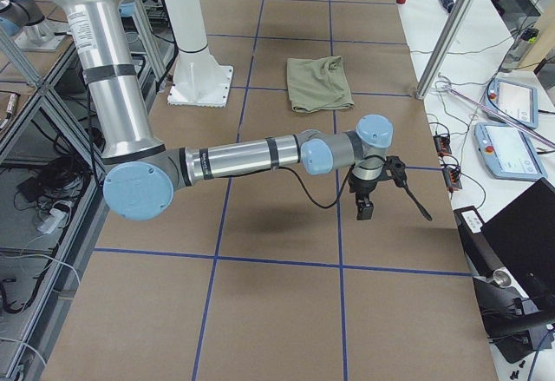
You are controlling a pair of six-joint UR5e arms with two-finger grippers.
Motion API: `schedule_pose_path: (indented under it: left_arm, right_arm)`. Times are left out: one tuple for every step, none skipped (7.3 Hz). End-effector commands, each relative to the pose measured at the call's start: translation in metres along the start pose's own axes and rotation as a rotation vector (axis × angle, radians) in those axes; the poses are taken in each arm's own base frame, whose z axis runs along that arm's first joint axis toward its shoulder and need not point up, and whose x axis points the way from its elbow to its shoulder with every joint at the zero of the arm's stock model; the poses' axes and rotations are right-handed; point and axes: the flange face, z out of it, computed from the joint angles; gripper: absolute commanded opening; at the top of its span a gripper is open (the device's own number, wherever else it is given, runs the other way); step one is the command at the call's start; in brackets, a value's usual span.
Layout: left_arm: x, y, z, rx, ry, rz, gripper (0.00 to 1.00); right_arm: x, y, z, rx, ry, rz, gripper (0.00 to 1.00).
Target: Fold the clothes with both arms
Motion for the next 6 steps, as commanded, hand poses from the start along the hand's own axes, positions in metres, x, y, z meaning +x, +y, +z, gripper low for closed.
schedule_pose_path:
  left_arm:
    - [-0.048, 0.052, -0.001, -0.072, -0.002, 0.050, 1.00]
    - [-0.049, 0.065, 0.002, -0.076, 0.014, 0.033, 1.00]
    - [-0.045, 0.057, -0.003, -0.051, 0.038, 0.040, 1.00]
    - [-0.045, 0.051, -0.007, 0.019, 0.026, 0.088, 1.00]
    - [-0.059, 0.065, 0.014, 0.036, 0.018, 0.102, 1.00]
    - [-0.099, 0.112, 0.076, -0.087, 0.026, 0.023, 1.00]
  right_arm:
    - [0.072, 0.077, 0.003, -0.020, -0.038, -0.162, 1.00]
    - [0.079, 0.096, 0.004, -0.010, -0.082, -0.139, 1.00]
    - [0.083, 0.104, 0.006, -0.015, -0.083, -0.127, 1.00]
    - [0.088, 0.109, 0.003, -0.008, -0.078, -0.130, 1.00]
    - [0.101, 0.117, -0.006, 0.008, -0.071, -0.100, 1.00]
    - [0.105, 0.121, -0.004, 0.000, -0.077, -0.072, 1.00]
